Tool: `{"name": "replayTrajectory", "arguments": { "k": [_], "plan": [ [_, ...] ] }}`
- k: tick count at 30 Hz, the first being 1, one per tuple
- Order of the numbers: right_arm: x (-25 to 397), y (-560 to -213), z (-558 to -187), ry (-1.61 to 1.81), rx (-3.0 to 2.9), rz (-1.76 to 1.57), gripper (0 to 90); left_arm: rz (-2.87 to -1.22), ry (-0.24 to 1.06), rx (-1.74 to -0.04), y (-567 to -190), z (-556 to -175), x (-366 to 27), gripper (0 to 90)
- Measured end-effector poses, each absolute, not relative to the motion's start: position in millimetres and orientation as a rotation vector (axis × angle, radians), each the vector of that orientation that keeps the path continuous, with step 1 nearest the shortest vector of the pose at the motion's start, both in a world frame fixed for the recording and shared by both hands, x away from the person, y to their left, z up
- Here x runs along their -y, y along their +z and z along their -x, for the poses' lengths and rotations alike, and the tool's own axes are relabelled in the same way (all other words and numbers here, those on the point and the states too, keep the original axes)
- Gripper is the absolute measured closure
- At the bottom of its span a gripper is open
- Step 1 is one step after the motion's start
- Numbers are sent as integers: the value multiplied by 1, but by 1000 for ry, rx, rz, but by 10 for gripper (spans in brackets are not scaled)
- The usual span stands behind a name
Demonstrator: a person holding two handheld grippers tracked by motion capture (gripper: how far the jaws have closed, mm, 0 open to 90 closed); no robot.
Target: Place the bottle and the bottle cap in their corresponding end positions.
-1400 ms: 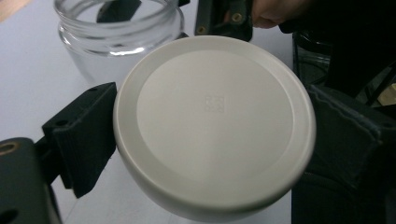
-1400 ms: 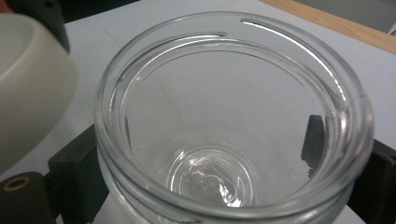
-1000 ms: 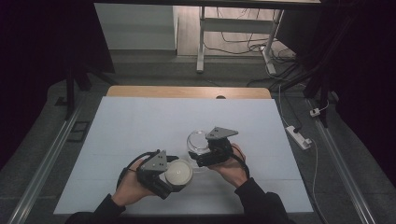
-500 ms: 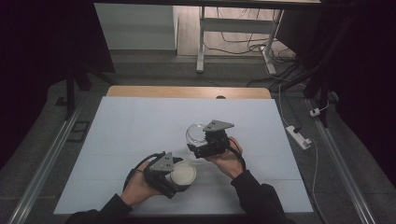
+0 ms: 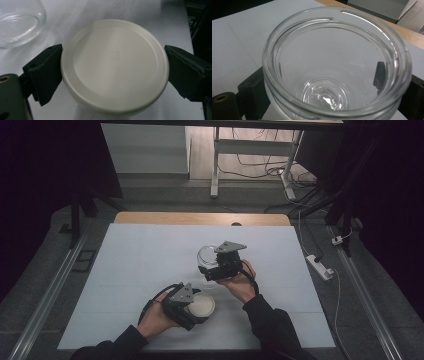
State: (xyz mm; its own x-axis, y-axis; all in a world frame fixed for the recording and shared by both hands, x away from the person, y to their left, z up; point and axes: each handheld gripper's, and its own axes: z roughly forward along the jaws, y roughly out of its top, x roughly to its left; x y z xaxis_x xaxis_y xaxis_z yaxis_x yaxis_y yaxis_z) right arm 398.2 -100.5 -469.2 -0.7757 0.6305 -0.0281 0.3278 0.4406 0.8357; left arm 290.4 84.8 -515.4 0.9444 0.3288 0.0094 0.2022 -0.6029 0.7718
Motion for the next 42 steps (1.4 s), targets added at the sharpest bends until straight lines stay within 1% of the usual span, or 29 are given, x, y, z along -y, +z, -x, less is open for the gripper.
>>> {"name": "replayTrajectory", "arguments": {
  "k": [18,24,31,42],
  "plan": [
    [85,-478,-423,1226,-2349,-838,59,-2296,184,-426,-536,-305,-76,78],
    [80,-482,-430,1217,-2347,-844,59,-2325,149,-452,-542,-310,-75,77],
    [76,-488,-436,1199,-2352,-845,58,-2371,154,-472,-543,-312,-70,76],
    [72,-498,-439,1158,-2382,-832,57,-2377,158,-480,-544,-312,-69,61]
  ]
}}
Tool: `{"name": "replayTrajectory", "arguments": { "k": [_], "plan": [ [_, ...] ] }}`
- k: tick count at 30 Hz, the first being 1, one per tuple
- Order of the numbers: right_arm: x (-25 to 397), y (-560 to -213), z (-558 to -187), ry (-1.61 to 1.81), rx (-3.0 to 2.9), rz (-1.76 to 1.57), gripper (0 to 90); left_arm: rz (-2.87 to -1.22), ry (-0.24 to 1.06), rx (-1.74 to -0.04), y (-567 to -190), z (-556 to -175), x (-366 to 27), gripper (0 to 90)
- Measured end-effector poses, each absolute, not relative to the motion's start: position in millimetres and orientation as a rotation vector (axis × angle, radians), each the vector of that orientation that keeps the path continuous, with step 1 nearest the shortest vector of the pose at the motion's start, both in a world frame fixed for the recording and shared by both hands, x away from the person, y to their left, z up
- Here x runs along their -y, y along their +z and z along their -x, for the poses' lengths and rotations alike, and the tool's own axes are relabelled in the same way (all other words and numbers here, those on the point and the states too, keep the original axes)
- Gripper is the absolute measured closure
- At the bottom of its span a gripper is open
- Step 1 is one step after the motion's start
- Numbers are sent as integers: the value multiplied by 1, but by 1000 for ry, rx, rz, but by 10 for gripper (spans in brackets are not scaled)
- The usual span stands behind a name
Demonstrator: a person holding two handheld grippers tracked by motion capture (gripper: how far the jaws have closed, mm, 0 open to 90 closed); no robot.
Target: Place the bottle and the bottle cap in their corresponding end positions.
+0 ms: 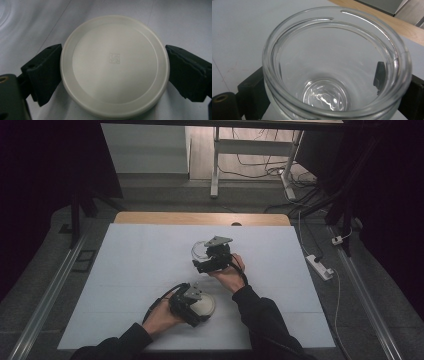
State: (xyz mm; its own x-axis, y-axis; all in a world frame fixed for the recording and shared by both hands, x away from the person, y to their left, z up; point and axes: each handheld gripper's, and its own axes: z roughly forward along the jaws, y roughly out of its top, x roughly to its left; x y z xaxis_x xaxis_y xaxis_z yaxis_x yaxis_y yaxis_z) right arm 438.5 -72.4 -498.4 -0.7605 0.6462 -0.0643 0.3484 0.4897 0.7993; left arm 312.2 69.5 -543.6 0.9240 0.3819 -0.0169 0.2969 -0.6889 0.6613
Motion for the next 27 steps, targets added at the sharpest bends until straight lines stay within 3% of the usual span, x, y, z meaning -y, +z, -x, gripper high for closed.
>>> {"name": "replayTrajectory", "arguments": {
  "k": [7,14,27],
  "plan": [
    [75,-500,-440,1178,-2391,-867,53,-2368,155,-457,-543,-311,-70,0],
    [75,-502,-441,1184,-2415,-846,1,-2286,125,-501,-541,-313,-76,0],
    [87,-502,-432,1192,-2435,-854,0,-2211,95,-551,-532,-309,-93,0]
  ]
}}
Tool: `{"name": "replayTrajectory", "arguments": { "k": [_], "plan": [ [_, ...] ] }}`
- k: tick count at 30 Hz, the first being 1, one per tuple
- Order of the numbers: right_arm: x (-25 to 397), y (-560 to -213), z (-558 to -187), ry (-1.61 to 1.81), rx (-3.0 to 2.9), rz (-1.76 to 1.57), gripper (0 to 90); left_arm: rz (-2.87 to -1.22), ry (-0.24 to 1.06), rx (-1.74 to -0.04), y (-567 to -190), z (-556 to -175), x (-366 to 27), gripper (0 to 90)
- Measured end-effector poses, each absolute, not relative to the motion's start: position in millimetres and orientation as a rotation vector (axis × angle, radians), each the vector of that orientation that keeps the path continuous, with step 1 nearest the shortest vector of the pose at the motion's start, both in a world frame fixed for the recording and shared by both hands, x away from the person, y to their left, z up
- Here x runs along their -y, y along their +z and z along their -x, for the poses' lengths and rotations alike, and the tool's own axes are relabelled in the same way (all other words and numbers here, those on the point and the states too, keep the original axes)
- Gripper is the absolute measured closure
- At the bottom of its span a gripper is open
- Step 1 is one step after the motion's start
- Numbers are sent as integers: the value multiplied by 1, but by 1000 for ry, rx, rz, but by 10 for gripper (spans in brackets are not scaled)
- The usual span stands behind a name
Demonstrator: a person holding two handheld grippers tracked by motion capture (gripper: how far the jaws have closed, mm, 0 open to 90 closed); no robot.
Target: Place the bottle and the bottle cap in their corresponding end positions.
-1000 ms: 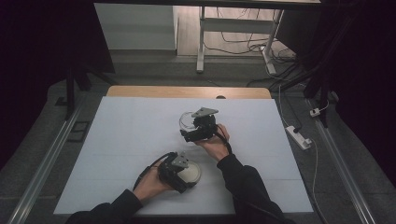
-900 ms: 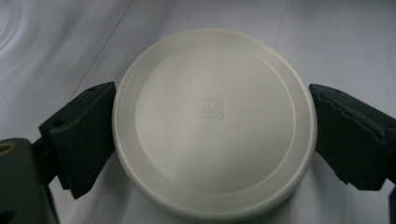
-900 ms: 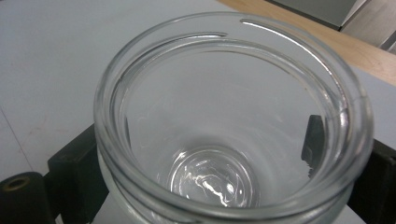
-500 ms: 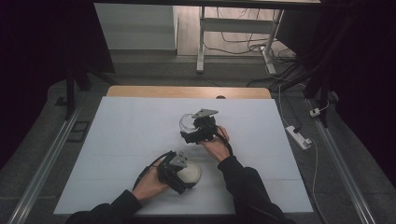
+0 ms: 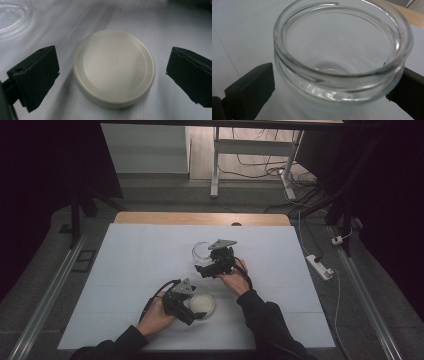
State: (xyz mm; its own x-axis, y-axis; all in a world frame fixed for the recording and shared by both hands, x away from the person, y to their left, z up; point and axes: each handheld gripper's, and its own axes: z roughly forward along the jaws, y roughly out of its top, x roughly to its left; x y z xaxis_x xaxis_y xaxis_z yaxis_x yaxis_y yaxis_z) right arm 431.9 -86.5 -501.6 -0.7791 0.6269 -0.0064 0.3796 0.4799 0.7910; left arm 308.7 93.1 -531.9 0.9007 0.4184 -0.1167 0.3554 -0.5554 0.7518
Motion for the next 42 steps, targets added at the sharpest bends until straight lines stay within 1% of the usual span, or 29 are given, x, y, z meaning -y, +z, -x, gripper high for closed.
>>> {"name": "replayTrajectory", "arguments": {
  "k": [12,20,29,42],
  "plan": [
    [95,-500,-422,1200,-2450,-855,0,-2211,65,-593,-530,-304,-106,0],
    [102,-498,-412,1216,-2453,-840,0,-2201,50,-583,-525,-297,-115,0],
    [109,-491,-399,1288,-2463,-888,0,-2196,60,-592,-520,-289,-127,0],
    [118,-487,-372,1285,-2476,-836,0,-2158,89,-654,-514,-276,-150,0]
  ]
}}
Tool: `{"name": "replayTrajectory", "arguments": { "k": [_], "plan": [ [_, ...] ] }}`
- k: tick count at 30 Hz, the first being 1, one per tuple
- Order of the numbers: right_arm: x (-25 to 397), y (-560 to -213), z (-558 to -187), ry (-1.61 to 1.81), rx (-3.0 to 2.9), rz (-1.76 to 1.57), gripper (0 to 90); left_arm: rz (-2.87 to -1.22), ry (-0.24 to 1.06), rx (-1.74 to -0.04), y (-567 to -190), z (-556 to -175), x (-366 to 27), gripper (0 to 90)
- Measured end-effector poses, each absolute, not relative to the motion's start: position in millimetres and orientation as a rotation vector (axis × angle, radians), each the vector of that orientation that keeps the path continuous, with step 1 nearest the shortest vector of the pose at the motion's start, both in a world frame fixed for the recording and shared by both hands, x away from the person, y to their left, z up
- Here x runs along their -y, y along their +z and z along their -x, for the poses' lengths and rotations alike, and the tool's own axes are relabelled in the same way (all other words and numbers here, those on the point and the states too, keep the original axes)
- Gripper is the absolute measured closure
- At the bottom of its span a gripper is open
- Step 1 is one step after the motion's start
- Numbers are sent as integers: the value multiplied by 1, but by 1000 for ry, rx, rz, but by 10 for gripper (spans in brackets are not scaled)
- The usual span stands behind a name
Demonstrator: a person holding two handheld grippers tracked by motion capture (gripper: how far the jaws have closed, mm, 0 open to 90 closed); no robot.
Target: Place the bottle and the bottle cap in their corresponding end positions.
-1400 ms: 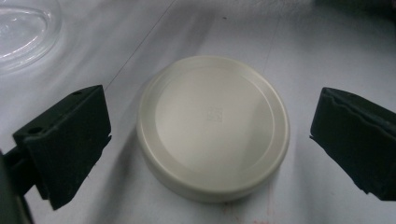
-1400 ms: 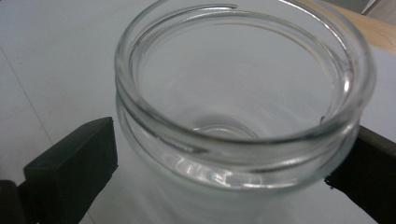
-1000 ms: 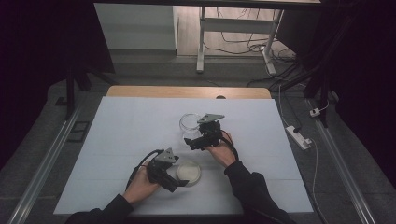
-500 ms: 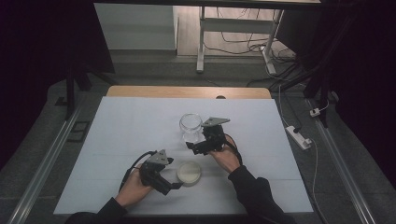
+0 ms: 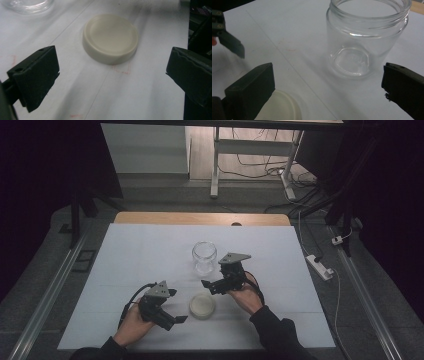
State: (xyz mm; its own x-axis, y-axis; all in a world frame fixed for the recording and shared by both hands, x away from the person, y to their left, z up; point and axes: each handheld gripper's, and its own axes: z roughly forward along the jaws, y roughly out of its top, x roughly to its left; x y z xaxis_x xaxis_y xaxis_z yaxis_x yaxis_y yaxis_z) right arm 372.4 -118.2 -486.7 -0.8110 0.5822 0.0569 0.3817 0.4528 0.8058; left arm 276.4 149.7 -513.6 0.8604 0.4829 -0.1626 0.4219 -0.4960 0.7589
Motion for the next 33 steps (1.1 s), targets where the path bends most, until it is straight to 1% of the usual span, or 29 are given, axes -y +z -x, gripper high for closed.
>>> {"name": "replayTrajectory", "arguments": {
  "k": [9,18,23,33],
  "plan": [
    [126,-486,-358,1266,-2495,-791,0,-2153,131,-713,-512,-266,-167,0],
    [145,-492,-344,1248,-2485,-793,0,-2147,174,-771,-511,-255,-186,0],
    [159,-497,-335,1237,-2470,-787,0,-2131,177,-814,-512,-250,-198,0],
    [193,-499,-319,1220,-2422,-875,0,-2088,184,-901,-514,-238,-221,0]
  ]
}}
